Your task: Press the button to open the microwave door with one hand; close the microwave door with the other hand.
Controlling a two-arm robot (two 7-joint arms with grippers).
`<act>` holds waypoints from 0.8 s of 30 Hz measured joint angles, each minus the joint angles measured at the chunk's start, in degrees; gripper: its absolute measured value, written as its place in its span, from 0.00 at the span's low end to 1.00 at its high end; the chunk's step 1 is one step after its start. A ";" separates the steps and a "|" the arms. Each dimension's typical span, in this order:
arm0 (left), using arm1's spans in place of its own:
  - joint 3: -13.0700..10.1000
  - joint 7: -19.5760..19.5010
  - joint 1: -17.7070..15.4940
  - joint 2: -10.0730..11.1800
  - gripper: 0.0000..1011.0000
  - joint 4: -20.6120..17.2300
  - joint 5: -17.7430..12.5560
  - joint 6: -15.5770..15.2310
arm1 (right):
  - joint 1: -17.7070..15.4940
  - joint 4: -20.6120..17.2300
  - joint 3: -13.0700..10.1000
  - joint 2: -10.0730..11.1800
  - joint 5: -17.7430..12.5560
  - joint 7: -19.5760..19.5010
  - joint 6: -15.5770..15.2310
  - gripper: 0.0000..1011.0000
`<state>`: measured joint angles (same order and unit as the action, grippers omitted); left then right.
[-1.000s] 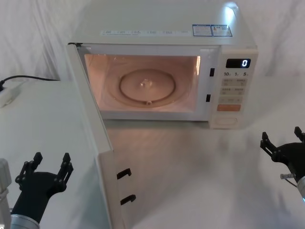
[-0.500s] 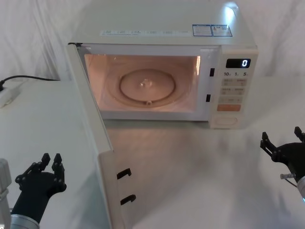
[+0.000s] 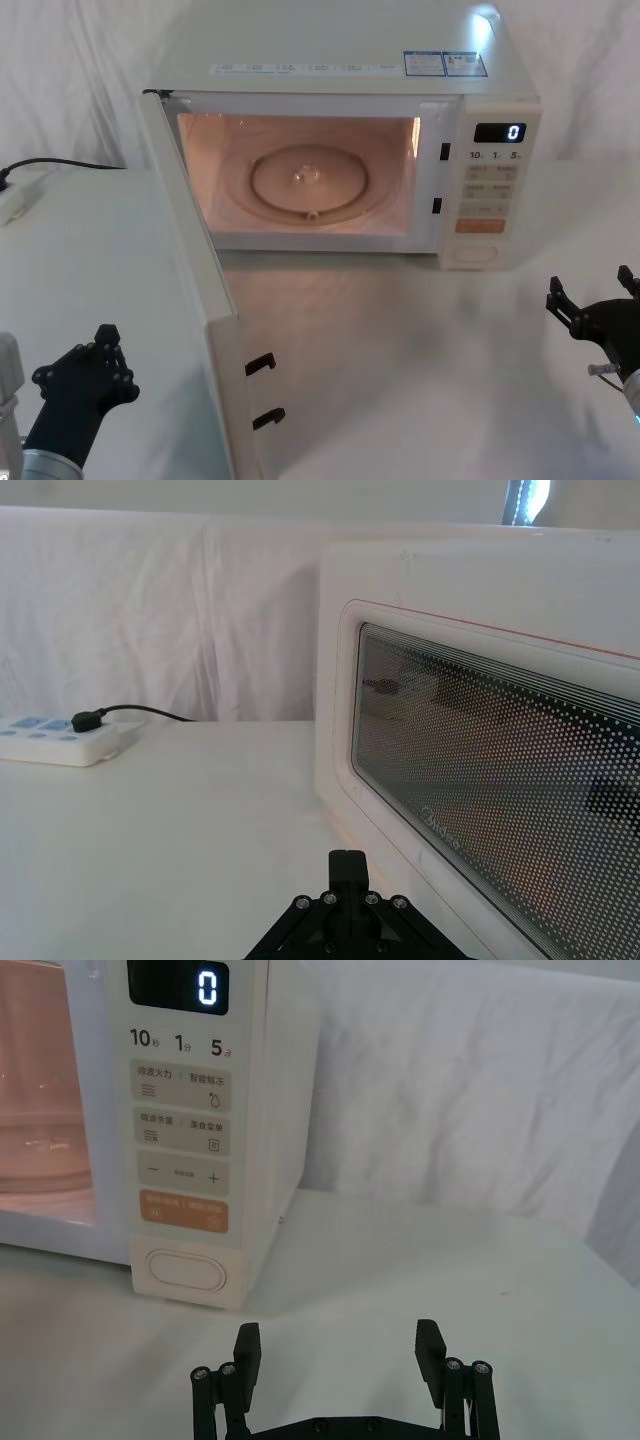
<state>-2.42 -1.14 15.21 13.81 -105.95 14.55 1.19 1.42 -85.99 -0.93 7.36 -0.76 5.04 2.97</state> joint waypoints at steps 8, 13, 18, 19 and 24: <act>0.24 -0.38 0.01 -0.20 0.00 -0.13 -0.01 -0.13 | 0.00 0.00 0.00 0.00 0.00 0.00 0.00 0.99; 1.43 -2.19 0.32 -0.27 0.00 -1.18 0.94 -1.40 | 0.00 0.00 0.00 0.00 0.00 0.00 0.00 0.99; 3.77 -5.08 1.16 0.48 0.00 -2.88 3.32 -3.76 | 0.00 0.00 0.00 0.00 0.00 0.00 0.00 0.99; 4.55 -5.99 1.50 0.85 0.00 -3.47 4.20 -4.48 | 0.00 0.00 0.00 0.00 0.00 0.00 0.00 0.99; 6.93 -8.17 2.48 2.23 0.00 -5.17 6.99 -6.33 | 0.00 0.00 0.00 0.00 0.00 0.00 0.00 0.99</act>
<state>4.51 -9.31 17.69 16.04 -111.13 21.54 -5.15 1.42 -85.99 -0.94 7.36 -0.76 5.04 2.97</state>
